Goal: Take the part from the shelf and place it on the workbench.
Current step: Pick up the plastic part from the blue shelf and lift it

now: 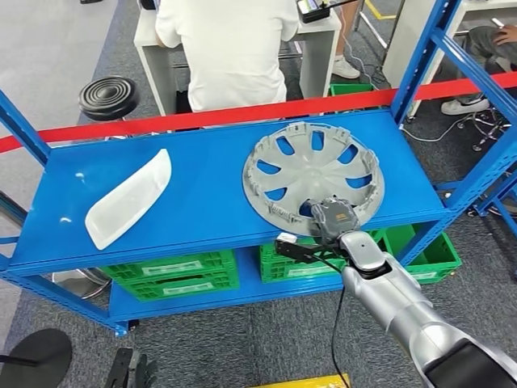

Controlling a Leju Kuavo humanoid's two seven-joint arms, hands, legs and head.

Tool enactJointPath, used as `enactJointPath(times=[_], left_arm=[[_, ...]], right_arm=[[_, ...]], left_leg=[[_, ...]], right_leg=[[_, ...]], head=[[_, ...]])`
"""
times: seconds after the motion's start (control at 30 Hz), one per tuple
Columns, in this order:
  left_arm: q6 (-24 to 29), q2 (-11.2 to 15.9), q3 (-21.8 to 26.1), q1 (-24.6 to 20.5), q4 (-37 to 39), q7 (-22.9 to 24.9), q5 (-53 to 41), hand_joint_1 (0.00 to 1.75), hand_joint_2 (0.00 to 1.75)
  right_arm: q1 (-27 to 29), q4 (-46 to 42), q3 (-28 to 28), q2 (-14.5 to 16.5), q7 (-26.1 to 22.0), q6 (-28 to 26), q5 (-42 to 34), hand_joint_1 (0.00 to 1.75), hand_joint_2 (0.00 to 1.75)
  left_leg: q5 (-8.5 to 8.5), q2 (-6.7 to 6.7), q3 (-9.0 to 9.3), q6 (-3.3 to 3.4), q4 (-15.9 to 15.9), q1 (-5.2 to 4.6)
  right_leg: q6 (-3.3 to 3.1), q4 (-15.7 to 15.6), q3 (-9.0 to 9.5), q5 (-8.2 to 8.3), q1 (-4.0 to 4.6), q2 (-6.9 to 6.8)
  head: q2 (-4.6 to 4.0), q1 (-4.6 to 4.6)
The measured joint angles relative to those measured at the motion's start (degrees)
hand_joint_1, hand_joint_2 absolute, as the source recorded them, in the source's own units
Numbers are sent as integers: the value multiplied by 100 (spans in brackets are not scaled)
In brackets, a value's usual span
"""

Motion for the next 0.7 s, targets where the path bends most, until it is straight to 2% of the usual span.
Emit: enactJointPath(times=[0.07,0.1,0.13,0.17,0.23,0.3,0.4,0.47,0.5,0.57,0.6,0.63,0.67,0.7], left_arm=[[-93,-5,-1,15,1,-150,34,0,0],[-145,-7,-2,29,2,-242,51,0,0],[-187,-7,-2,40,2,-331,63,0,0],[-224,-2,-4,49,2,-427,78,0,0],[-268,9,-10,57,2,-661,120,0,0],[-247,13,-16,77,2,-900,179,0,0],[-96,17,-14,159,2,-1016,257,0,0],[-18,29,-7,216,1,-1044,316,0,0],[7,37,1,243,1,-1064,345,0,0],[26,45,20,303,0,-1113,384,0,0],[28,48,28,336,1,-1136,396,0,0],[29,50,33,366,1,-1155,402,0,0],[30,52,37,387,1,-1167,409,0,0],[30,54,40,398,1,-1171,415,0,0]], right_arm=[[23,-9,-3,-3,-8,-88,-8,175,175],[40,-13,-7,-7,-16,-145,-15,175,175],[58,-17,-14,-10,-28,-204,-26,175,175],[84,-34,-28,-20,-44,-272,-47,175,175],[210,-184,-102,-71,-123,-491,-160,175,175],[467,-597,-273,-171,-281,-873,-398,175,175],[991,-1606,-630,-273,-630,-1361,-984,175,175],[1394,-2368,-835,-309,-1012,-1482,-1619,175,175],[1617,-2762,-925,-320,-1274,-1504,-2076,175,175],[2073,-3533,-1079,-321,-1875,-1492,-3138,175,175],[2283,-3880,-1132,-318,-2131,-1466,-3577,175,175],[2460,-4194,-1173,-311,-2335,-1434,-3898,175,175],[2601,-4477,-1199,-304,-2472,-1403,-4102,175,175],[2703,-4703,-1217,-297,-2542,-1380,-4195,175,175]], left_leg=[[-344,0,-345,-28,714,-2],[-422,0,-477,-36,979,0],[-400,0,-531,-42,1080,3],[-272,1,-478,-45,967,8],[86,1,-163,-50,355,22],[238,-11,107,-6,-194,30],[208,-21,160,126,-337,20],[202,-26,183,201,-351,33],[195,-31,194,232,-356,39],[169,-50,209,275,-354,30],[154,-57,220,284,-354,26],[138,-62,237,283,-353,23],[117,-64,265,273,-352,23],[91,-65,301,254,-352,24]], right_leg=[[-18,-1,-6,1,1,-17],[-19,-1,-9,1,2,-22],[-17,0,-10,1,0,-25],[-11,1,-9,0,-5,-25],[27,10,-8,-6,-11,-25],[98,50,-42,-21,4,-19],[202,43,-68,-28,2,-9],[251,222,-140,-166,-7,-9],[264,498,-268,-325,-7,-8],[268,1276,-642,-681,-1,-4],[265,1571,-803,-766,-1,-4],[261,1670,-875,-735,-1,-4],[253,1534,-831,-590,-3,-4],[246,1202,-683,-373,-5,-5]], head=[[0,-14],[0,-15],[0,-16],[0,-16],[0,-20],[0,-17],[0,-8],[0,8],[0,16],[0,36],[0,39],[0,45],[0,47],[0,48]])
